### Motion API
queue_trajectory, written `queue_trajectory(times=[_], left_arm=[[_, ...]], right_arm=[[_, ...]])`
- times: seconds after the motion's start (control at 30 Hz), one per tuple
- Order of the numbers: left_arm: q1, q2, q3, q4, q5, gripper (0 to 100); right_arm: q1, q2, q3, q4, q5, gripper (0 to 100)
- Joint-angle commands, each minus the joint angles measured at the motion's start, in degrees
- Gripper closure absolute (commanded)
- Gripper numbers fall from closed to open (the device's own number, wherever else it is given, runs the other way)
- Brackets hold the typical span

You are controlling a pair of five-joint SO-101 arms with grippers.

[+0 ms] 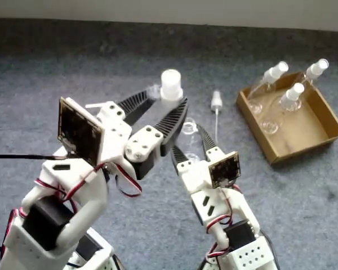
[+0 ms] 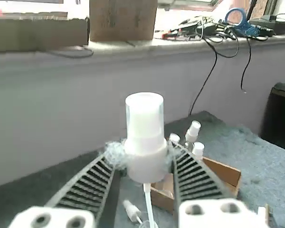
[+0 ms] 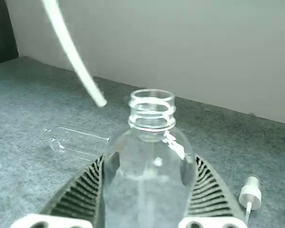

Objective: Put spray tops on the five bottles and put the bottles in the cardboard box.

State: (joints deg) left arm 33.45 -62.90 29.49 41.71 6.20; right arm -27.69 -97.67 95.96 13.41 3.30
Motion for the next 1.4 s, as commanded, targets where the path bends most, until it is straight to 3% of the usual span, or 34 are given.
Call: queue_trajectory(times=[0.0, 0.13, 0.33, 0.63, 0.83, 0.97, 1.37], left_arm=[[0.3, -3.7, 9.9, -19.4, -5.7, 99], [0.3, -5.1, 13.1, -27.2, -5.7, 99], [0.7, -5.2, 13.4, -28.0, -5.4, 99], [0.8, -5.6, 13.9, -22.6, -5.4, 99], [0.7, -5.7, 13.9, -22.4, -4.8, 99], [0.6, -5.7, 13.9, -22.3, -0.3, 99], [0.7, -9.5, 13.1, -17.7, -0.1, 99]], right_arm=[[-0.4, -0.6, 6.4, 0.0, 0.7, 91.8], [-0.4, -0.6, 6.4, 0.0, 0.8, 91.8], [-0.4, -0.6, 6.4, 0.0, 0.8, 91.8], [-0.4, -0.6, 6.4, 0.0, 1.0, 91.9], [-0.7, -0.6, 6.4, -0.1, 11.5, 92.1], [-0.7, -0.6, 6.4, -0.1, 11.3, 92.1], [-0.7, -0.6, 6.4, -0.1, 11.3, 92.1]])
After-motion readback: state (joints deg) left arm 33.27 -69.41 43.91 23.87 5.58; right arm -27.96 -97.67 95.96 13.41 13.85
